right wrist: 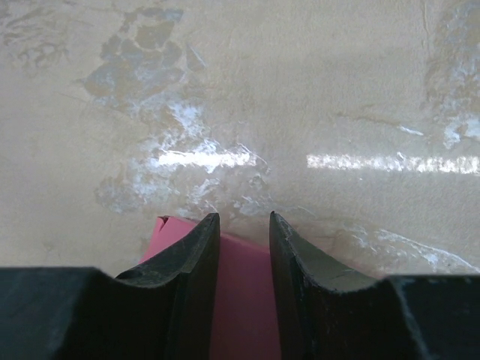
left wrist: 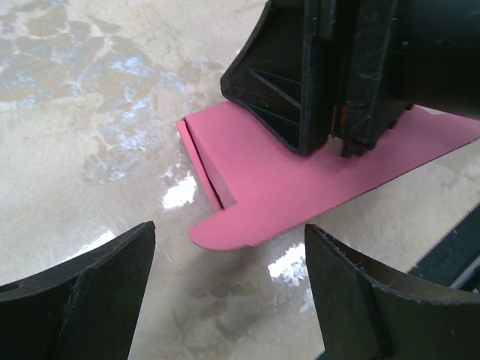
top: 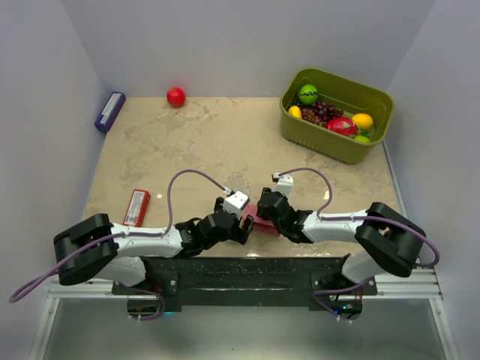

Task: Fold the paper box

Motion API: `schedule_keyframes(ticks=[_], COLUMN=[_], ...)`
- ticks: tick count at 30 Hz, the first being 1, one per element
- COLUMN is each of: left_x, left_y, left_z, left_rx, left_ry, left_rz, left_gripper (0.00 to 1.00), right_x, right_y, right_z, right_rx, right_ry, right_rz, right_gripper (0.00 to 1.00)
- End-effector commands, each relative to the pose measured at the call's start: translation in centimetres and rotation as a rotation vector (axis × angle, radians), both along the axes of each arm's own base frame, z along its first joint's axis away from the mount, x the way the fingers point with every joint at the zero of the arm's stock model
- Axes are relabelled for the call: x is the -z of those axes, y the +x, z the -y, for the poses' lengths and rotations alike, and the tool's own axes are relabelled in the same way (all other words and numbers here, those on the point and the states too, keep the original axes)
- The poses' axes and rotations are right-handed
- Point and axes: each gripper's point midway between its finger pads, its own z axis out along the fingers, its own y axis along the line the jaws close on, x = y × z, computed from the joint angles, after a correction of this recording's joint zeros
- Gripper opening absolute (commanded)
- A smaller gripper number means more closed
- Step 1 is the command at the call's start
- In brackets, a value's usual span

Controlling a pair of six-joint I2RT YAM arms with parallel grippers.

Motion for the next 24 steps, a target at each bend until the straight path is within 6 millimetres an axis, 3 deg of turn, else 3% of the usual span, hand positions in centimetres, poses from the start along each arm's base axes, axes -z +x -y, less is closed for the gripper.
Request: schedule_keyframes(ticks=[1, 6, 13, 20, 24], left_x=[-0.8, -1.8, -1.4, -4.7, -6.6], left_y=[-2.4, -3.7, -4.6, -4.8, -3.8], left_z=[1.1, 1.1, 0.6, 0.4, -0.3], left_rx=[0.122, 0.176, 0.195, 0.186, 0.151], left_ry=[-0.065, -0.097, -0.102, -0.204, -0.265], left_rz=[-0.064, -0.093, -0.135, -0.134, -0.132], left_gripper=[0.85, 0.89, 0.88, 0.90, 0.91], right_x=[1.3, 1.7, 2.3, 2.3, 2.4], right_y=[-0.5, -0.7, -0.9, -0.8, -0.9], right_z=[1.1, 1.3, 1.2, 1.1, 1.2], right_rx=[0.056, 0.074, 0.077, 0.077, 0.075], right_ry=[-0.021, -0.026, -0.036, -0.038, -0.046], right_rz=[-0.004, 0.002, -0.006, -0.004, -0.005], right_gripper=[0.36, 0.36, 0.36, 0.35, 0.35])
